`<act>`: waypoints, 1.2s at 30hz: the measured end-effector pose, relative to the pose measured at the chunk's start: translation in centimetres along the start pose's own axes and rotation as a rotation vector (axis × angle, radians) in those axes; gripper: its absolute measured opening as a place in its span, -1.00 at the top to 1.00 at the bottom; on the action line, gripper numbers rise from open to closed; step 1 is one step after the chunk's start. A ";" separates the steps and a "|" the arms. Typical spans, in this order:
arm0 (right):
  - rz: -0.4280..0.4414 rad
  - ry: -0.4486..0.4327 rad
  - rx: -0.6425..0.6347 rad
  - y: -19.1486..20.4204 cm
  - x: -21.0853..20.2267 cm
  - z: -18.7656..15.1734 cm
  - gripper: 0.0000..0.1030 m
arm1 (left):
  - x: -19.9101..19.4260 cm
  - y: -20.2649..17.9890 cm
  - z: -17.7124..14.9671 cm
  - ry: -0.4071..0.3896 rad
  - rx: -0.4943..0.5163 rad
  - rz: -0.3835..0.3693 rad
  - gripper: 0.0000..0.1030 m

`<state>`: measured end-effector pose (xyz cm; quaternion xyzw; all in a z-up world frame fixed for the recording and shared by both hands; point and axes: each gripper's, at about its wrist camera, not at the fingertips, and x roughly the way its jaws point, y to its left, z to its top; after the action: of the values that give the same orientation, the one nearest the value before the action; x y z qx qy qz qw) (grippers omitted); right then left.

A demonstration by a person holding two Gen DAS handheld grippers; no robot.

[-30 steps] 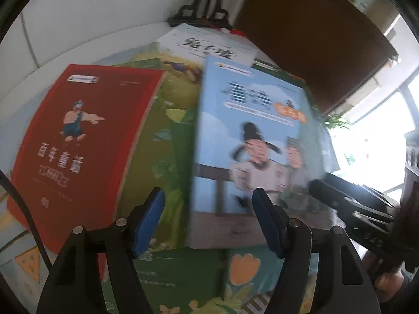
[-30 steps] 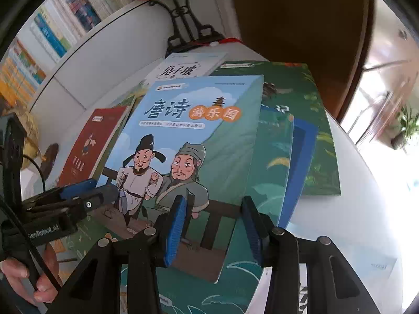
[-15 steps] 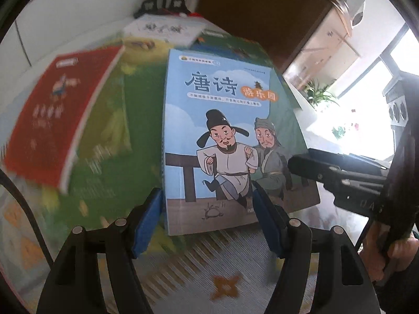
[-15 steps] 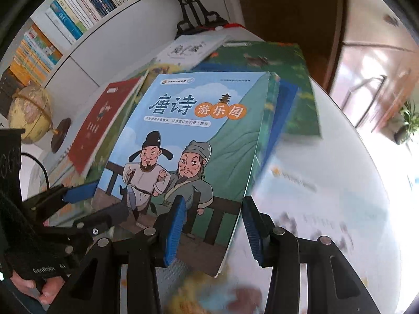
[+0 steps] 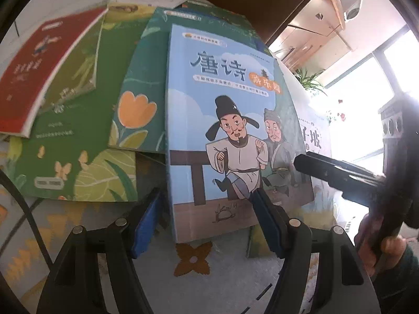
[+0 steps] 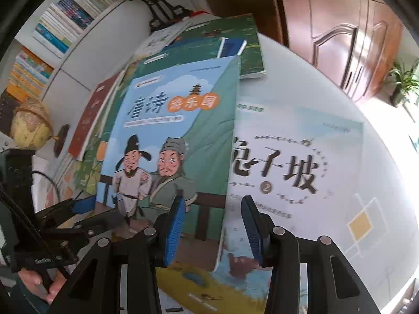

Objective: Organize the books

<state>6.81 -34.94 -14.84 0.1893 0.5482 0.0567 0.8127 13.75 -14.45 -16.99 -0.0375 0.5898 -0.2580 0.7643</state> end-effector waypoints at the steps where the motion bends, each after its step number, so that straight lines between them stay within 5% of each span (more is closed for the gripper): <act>1: 0.025 0.001 0.002 0.2 0.1 -0.1 0.15 | -0.1 -0.2 0.0 -0.003 -0.004 -0.018 -0.25; 6: 0.034 0.001 0.017 0.6 -0.2 -0.3 0.14 | -3.3 -2.5 -0.5 -0.077 0.036 -0.063 -0.25; 8: 0.076 0.004 0.045 -0.1 -0.5 -0.4 0.14 | -5.3 -3.3 -0.6 -0.141 0.042 -0.134 -0.25; 11: 0.165 0.022 0.080 -0.7 -0.7 -0.4 0.13 | -6.0 -4.1 -0.1 -0.227 0.034 -0.146 -0.25; 13: 0.198 0.023 0.091 -0.7 -0.9 -0.4 0.13 | -4.7 -4.2 0.7 -0.224 0.004 -0.125 -0.25; 19: 0.206 0.010 0.115 -1.0 -1.6 -0.6 0.12 | -3.0 -2.5 1.6 -0.196 -0.164 -0.265 -0.25; 26: 0.192 -0.027 0.094 0.3 -2.8 0.0 0.05 | -0.3 -3.0 2.2 -0.150 -0.240 -0.302 -0.25; 30: 0.159 -0.036 0.095 0.4 -3.1 0.3 -0.34 | 0.6 -0.8 2.1 -0.108 -0.435 -0.547 -0.11; 36: 0.279 0.042 0.259 -2.9 -1.4 -1.5 -0.34 | 0.2 0.1 2.6 -0.092 -0.524 -0.686 -0.06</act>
<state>4.51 -37.71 -15.17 0.3651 0.5362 0.1017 0.7542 16.21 -15.07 -16.40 -0.4356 0.5541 -0.3365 0.6245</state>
